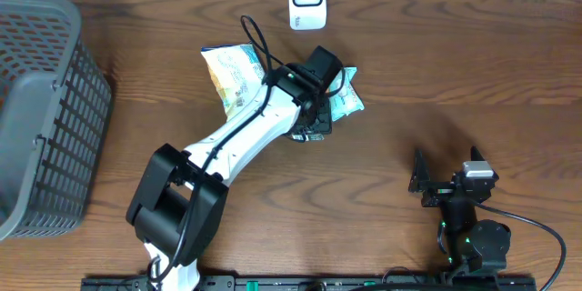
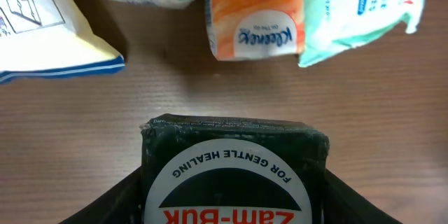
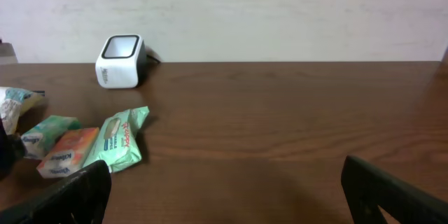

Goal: Scan the item barcode
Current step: 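Carry the green tin to the scanner and hold it under it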

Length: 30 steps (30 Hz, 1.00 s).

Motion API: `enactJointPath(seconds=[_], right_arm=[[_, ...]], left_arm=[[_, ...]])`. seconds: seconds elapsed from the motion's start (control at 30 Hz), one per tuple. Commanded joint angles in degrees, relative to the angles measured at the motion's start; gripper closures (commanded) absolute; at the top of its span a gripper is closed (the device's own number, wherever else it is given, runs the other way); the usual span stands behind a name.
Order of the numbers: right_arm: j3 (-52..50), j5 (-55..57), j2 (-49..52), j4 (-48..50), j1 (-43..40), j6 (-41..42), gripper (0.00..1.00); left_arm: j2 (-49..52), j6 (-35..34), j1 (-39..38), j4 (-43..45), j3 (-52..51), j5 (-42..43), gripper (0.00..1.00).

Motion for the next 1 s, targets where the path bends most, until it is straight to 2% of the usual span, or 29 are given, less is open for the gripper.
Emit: enactJointPath(seconds=[0.0,0.37,0.7,0.8,0.97], right_arm=[[-0.09,0.02,-0.09,-0.24,-0.35,0.39,0.01],[-0.09,0.02,-0.09,-0.24,-0.35,0.39,0.01],[-0.09,0.02,-0.09,-0.24,-0.35,0.39,0.01],[-0.09,0.02,-0.09,-0.24,-0.35,0.39,0.01],[-0.09,0.02,-0.09,-0.24,-0.35,0.39,0.01]], left_arm=[[2.54,0.42,0.15,0.44,-0.66,-2.91,0.43],[8.35,3.26,0.85,0.59,-0.66,-5.92,0.43],[8.35,4.9,6.23,6.51,-0.66,-5.2,0.43],[8.33,4.9,7.63,6.56,-0.63,-5.2,0.28],[7.48,4.92,8.83,5.77,-0.63,-0.98,0.22]])
